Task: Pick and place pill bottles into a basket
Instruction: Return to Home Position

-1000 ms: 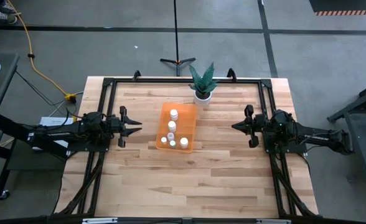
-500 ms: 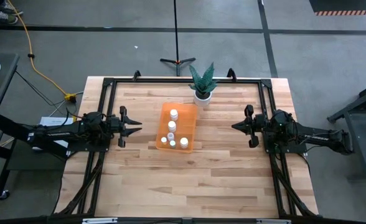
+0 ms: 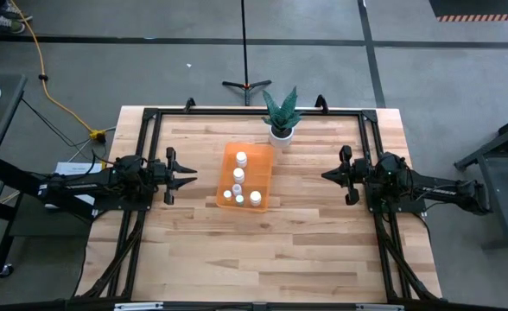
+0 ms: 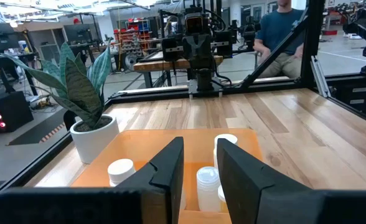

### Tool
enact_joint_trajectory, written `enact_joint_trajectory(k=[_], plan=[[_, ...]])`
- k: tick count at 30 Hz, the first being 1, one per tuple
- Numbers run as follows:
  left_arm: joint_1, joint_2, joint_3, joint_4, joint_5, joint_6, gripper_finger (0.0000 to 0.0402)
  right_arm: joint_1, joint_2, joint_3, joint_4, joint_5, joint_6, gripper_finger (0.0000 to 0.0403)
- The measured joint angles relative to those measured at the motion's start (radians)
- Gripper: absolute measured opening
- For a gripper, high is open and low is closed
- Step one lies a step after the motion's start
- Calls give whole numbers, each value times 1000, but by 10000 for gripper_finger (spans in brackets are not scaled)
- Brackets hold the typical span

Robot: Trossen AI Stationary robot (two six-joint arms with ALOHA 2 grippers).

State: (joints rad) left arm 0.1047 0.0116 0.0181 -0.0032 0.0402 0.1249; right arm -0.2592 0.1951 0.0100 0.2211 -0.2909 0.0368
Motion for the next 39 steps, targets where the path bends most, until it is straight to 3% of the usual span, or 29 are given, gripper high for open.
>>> enact_joint_trajectory(k=[39], plan=[[0, 0, 0, 0, 0, 0, 133, 0, 0, 0, 0, 0, 0, 1]])
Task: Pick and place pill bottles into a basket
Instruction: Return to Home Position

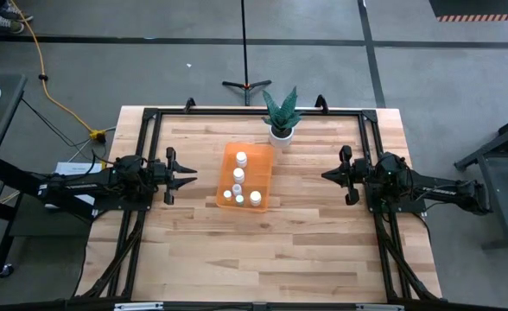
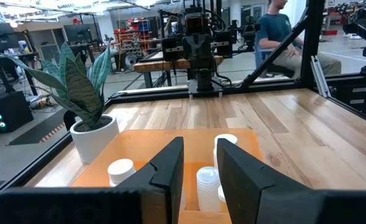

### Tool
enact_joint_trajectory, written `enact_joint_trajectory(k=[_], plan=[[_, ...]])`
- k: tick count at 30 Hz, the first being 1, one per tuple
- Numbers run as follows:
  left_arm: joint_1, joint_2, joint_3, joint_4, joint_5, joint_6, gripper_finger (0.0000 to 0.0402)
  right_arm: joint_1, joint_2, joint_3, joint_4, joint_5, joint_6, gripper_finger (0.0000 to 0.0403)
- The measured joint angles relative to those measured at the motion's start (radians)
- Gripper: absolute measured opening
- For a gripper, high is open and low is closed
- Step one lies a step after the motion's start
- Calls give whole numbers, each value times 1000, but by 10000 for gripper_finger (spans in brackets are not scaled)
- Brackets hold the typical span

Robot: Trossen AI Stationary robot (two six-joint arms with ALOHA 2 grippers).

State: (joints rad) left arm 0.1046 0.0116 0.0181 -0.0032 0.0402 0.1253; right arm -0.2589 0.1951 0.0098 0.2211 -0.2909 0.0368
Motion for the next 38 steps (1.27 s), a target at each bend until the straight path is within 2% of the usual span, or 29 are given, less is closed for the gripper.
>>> enact_joint_trajectory(k=[38], plan=[[0, 0, 0, 0, 0, 0, 133, 0, 0, 0, 0, 0, 0, 6]])
